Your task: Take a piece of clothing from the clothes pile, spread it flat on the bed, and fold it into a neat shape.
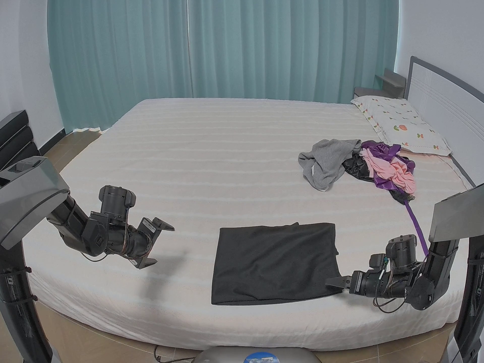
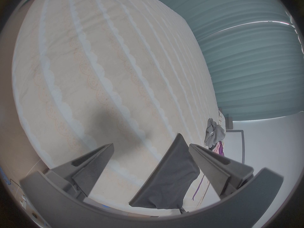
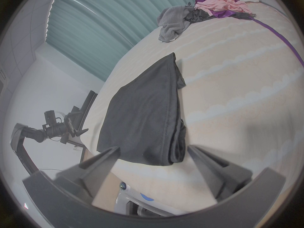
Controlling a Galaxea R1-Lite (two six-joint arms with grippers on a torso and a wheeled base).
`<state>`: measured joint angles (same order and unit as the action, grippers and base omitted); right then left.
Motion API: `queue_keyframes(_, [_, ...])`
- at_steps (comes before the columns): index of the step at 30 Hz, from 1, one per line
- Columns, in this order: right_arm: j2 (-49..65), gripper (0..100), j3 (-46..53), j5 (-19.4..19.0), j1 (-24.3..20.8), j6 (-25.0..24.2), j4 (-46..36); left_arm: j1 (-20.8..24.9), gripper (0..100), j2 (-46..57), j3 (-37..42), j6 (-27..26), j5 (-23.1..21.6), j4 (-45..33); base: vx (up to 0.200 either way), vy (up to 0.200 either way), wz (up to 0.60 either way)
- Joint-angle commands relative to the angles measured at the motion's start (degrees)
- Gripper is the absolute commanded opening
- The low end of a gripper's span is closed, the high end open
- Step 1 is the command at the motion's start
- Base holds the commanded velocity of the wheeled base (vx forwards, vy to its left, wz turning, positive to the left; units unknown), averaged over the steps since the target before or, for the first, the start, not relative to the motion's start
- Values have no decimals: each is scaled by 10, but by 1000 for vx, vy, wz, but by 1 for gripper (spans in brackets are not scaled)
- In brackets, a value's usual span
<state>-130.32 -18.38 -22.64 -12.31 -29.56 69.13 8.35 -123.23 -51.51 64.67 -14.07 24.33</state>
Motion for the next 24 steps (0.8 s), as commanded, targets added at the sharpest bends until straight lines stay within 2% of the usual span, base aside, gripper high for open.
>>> queue_keyframes(1, [-4,0,12,4,1,12,-3,0,100,-1,0,0,0,0,0,0,0])
queue_keyframes(5, [2,0,21,4,8,42,-4,0,100,0,0,0,0,0,0,0,0])
queue_keyframes(24, [23,0,47,1,25,64,-7,0,100,0,1,1,0,0,0,0,0])
